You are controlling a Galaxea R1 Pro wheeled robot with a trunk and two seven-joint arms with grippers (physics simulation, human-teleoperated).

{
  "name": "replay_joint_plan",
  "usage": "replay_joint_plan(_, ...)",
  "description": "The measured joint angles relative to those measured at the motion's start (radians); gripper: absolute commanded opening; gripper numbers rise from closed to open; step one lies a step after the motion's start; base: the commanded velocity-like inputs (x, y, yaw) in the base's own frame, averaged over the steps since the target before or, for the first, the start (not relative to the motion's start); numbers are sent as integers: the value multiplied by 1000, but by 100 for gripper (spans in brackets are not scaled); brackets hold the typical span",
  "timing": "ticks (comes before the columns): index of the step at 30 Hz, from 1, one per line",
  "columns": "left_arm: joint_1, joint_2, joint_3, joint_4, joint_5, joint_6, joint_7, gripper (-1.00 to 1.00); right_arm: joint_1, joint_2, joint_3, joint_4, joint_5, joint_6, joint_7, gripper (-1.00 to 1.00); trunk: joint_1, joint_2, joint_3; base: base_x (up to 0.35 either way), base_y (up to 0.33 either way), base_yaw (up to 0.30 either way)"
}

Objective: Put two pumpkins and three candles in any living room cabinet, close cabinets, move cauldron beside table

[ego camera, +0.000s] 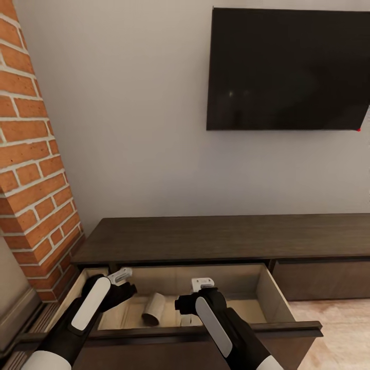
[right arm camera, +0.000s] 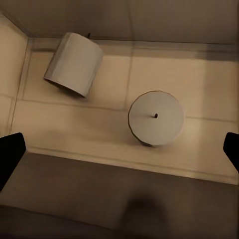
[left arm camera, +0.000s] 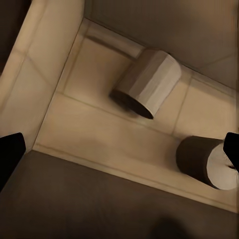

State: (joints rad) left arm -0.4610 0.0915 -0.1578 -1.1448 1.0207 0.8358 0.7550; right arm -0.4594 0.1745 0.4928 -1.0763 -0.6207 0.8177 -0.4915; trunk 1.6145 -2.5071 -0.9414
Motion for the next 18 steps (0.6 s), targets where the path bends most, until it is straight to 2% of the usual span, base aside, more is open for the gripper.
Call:
replay_joint_plan(12,0,4,7,-2,7,2,1,100,0,0,0,-1,-1,0,1,100,-5,3,46,0,0,0)
replay_joint_plan(18,0,4,9,-2,9,2,2,100,0,-2,-2,-7,-1,0,6,100,-8,4,70,-162,0,0)
